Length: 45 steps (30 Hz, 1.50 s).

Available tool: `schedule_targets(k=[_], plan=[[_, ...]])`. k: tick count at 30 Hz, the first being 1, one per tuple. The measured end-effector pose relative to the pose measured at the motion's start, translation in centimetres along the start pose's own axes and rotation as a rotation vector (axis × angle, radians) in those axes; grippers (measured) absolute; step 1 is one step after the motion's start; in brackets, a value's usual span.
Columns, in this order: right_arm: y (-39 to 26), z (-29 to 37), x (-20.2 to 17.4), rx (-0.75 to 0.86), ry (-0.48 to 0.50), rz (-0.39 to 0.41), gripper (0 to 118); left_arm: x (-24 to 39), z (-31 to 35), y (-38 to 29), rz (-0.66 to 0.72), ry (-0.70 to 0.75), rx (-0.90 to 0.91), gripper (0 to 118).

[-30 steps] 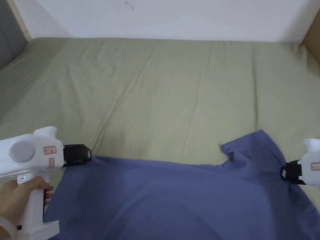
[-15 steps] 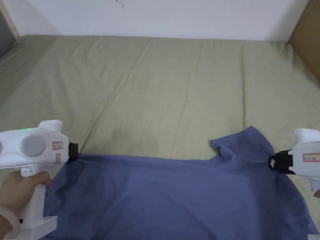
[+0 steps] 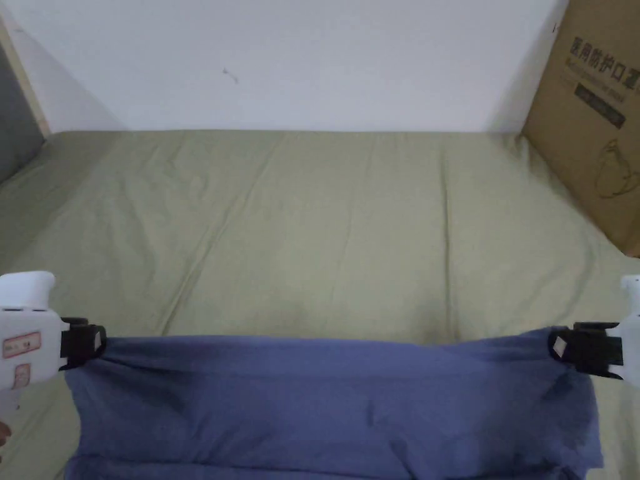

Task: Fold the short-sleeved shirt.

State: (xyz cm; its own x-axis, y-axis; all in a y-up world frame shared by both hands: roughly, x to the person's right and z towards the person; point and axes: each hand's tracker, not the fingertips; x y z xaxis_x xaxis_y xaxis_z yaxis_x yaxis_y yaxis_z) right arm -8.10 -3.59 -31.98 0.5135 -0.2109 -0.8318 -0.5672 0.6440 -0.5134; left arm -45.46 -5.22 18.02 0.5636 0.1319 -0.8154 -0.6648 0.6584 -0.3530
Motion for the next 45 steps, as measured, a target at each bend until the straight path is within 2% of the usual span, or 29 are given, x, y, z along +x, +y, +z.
schedule_targets(k=[5, 9, 11, 13, 14, 16, 17, 18, 19, 20, 21, 22, 23, 27, 28, 29, 30, 31, 32, 36, 39, 40, 42, 43, 45], plan=[[-7.8, 3.8, -1.2, -0.095, 0.014, 0.0, 0, -0.8, 3.3, -7.4, 0.011, 0.016, -0.076, 3], [-14.1, 3.1, 0.2, -0.227, 0.027, -0.039, 0, -1.7, 3.7, -13.4, -0.001, 0.043, -0.204, 3], [-16.1, 2.6, 0.3, -0.26, -0.007, -0.055, 0, -2.1, 3.5, -15.3, 0.014, 0.034, -0.22, 3], [-17.5, 2.1, 0.7, -0.263, -0.007, -0.072, 0, -2.1, 3.2, -16.5, 0.046, 0.034, -0.222, 4], [-18.2, 1.5, 1.5, -0.257, -0.012, -0.111, 0, -2.1, 3.2, -16.8, 0.061, 0.038, -0.219, 4], [-18.7, 1.5, 1.5, -0.235, -0.011, -0.118, 0, -1.9, 3.2, -16.9, 0.071, 0.054, -0.219, 6], [-18.7, 1.6, 1.3, -0.232, -0.024, -0.114, 1, -1.9, 3.2, -16.7, 0.072, 0.078, -0.214, 12], [-18.1, 2.0, 0.3, -0.231, -0.051, -0.094, 9, -2.0, 3.4, -16.5, 0.069, 0.086, -0.211, 23], [-18.0, 2.2, 0.1, -0.23, -0.068, -0.073, 36, -2.1, 3.7, -16.3, 0.072, 0.085, -0.207, 44], [-17.7, 2.5, -0.1, -0.223, -0.083, -0.049, 58, -2.3, 4.2, -16.1, 0.079, 0.086, -0.196, 62], [-17.3, 2.9, -0.2, -0.217, -0.097, -0.035, 66, -1.8, 4.9, -15.9, 0.093, 0.084, -0.18, 79], [-17.5, 2.6, 0.1, -0.206, -0.106, -0.028, 66, -1.7, 5.5, -15.5, 0.105, 0.079, -0.156, 93], [-17.0, 2.9, -0.1, -0.184, -0.12, -0.009, 66, -1.6, 6.1, -15.1, 0.116, 0.073, -0.127, 97], [-13.7, 4.7, -3.1, -0.062, -0.131, 0.066, 66, -1.4, 7.8, -13.4, 0.16, 0.01, -0.057, 96], [-13.2, 4.8, -3.7, -0.032, -0.118, 0.073, 65, -1.1, 8.0, -13.2, 0.168, -0.014, -0.046, 90], [-12.7, 4.7, -4.4, -0.003, -0.099, 0.067, 62, -0.3, 8.3, -13.4, 0.172, -0.039, -0.037, 75], [-12.4, 4.2, -5.1, 0.011, -0.079, 0.056, 50, -0.1, 8.1, -13.6, 0.17, -0.047, -0.034, 49], [-12.3, 3.5, -5.7, 0.027, -0.062, 0.035, 17, 0.1, 7.8, -13.7, 0.173, -0.04, -0.038, 10], [-12.3, 3.0, -6.5, 0.046, -0.058, 0.008, 0, 0.2, 7.6, -14.1, 0.186, -0.046, -0.046, 0], [-13.1, 0.5, -9.7, -0.006, 0.01, 0.009, 0, 0.1, 7.6, -15.2, 0.241, -0.033, -0.067, 0], [-14.1, -1.2, -12.0, -0.061, 0.047, 0.068, 0, -2.4, 8.0, -15.9, 0.369, -0.063, -0.036, 1], [-14.3, -1.6, -12.6, -0.074, 0.051, 0.097, 0, -3.2, 8.1, -16.1, 0.415, -0.087, -0.036, 12], [-14.5, -2.3, -13.8, -0.085, 0.058, 0.109, 0, -4.9, 8.1, -16.4, 0.496, -0.097, -0.057, 54], [-14.6, -2.7, -14.2, -0.093, 0.066, 0.111, 0, -5.3, 7.8, -16.8, 0.514, -0.102, -0.063, 69], [-14.5, -3.3, -15.0, -0.108, 0.084, 0.103, 0, -7.4, 6.2, -17.4, 0.566, -0.095, -0.088, 72]])
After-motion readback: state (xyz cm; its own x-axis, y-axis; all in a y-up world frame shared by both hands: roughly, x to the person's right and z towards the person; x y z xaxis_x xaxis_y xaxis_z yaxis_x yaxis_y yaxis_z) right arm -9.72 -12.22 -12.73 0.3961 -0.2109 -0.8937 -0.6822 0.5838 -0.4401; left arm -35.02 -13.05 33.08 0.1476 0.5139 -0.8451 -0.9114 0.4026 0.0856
